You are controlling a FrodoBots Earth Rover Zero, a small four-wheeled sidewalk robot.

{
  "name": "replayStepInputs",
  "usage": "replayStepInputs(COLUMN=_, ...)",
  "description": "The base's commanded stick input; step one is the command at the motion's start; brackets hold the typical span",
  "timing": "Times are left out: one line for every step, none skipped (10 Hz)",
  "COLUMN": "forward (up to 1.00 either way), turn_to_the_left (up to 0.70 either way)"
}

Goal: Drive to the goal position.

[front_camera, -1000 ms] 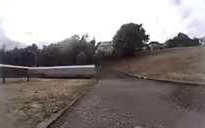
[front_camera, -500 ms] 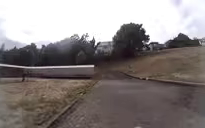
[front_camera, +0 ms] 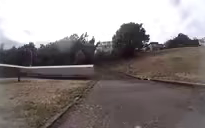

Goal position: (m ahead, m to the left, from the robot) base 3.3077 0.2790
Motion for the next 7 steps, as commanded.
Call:
replayStepInputs(forward=0.7, turn_to_the_left=0.0)
replayStepInputs(forward=0.7, turn_to_the_left=0.0)
replayStepInputs(forward=0.7, turn_to_the_left=0.0)
replayStepInputs(forward=0.7, turn_to_the_left=0.0)
replayStepInputs(forward=0.45, turn_to_the_left=0.0)
replayStepInputs(forward=0.45, turn_to_the_left=0.0)
replayStepInputs(forward=0.45, turn_to_the_left=0.0)
